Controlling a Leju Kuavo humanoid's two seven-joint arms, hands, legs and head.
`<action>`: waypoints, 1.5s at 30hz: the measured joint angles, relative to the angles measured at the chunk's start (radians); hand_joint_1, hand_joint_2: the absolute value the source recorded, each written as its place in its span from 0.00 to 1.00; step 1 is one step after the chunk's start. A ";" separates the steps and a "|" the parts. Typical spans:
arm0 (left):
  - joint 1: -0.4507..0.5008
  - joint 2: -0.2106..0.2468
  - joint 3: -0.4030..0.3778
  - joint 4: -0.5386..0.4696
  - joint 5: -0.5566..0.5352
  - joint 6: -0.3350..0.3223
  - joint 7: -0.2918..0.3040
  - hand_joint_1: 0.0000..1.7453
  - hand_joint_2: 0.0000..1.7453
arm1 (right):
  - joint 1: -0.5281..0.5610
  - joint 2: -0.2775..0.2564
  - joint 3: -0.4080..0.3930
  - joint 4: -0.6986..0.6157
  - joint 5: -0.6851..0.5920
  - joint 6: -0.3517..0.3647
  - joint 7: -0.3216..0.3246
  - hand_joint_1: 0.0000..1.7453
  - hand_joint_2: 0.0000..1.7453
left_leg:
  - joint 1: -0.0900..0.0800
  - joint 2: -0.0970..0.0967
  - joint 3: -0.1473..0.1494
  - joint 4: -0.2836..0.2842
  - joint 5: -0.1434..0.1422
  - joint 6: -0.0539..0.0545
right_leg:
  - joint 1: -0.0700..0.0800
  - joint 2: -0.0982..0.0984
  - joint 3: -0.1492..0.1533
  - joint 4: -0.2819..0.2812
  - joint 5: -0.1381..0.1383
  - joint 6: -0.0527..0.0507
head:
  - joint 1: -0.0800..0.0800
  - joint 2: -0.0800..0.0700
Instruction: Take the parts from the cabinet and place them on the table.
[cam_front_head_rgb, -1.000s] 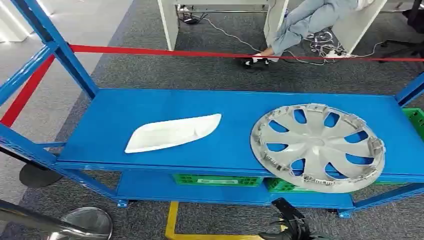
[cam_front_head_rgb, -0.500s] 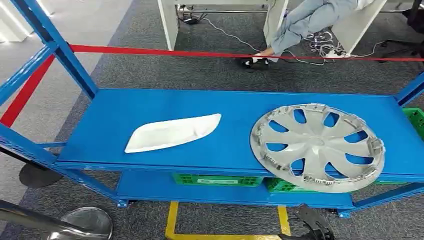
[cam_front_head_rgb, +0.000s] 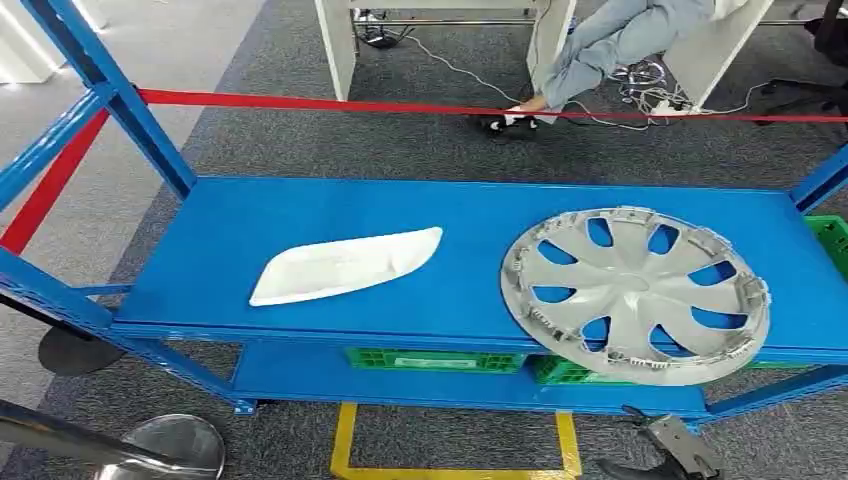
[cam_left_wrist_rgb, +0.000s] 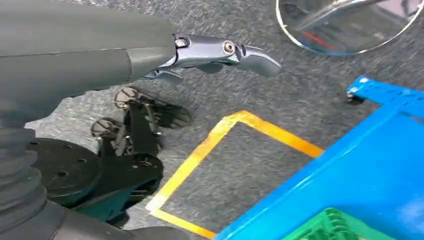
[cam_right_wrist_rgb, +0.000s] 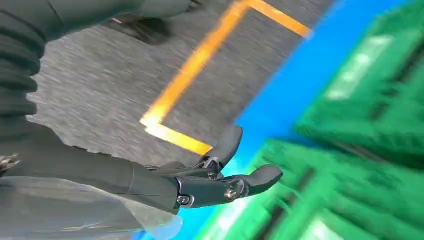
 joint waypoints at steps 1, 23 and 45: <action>0.009 0.003 0.005 -0.014 0.004 0.009 -0.009 0.00 1.00 | 0.001 0.000 -0.019 -0.008 0.003 -0.011 -0.014 0.00 1.00 | 0.000 0.000 0.000 0.000 0.000 0.000 | 0.000 0.000 0.002 0.000 0.000 0.000 | 0.000 0.000; 0.152 -0.142 0.390 -0.219 -0.294 -0.006 0.135 0.00 1.00 | 0.078 0.121 -0.325 -0.310 0.149 -0.082 -0.052 0.00 1.00 | 0.000 0.000 0.000 0.000 0.000 0.000 | 0.000 -0.001 -0.007 0.000 0.000 0.000 | 0.000 0.000; 0.175 -0.376 0.872 -0.285 -0.722 -0.230 0.325 0.00 1.00 | 0.111 0.291 -0.548 -0.568 0.230 -0.345 -0.042 0.00 1.00 | 0.000 0.000 0.000 0.001 0.001 0.000 | 0.000 0.000 0.002 0.000 0.001 0.001 | 0.000 0.000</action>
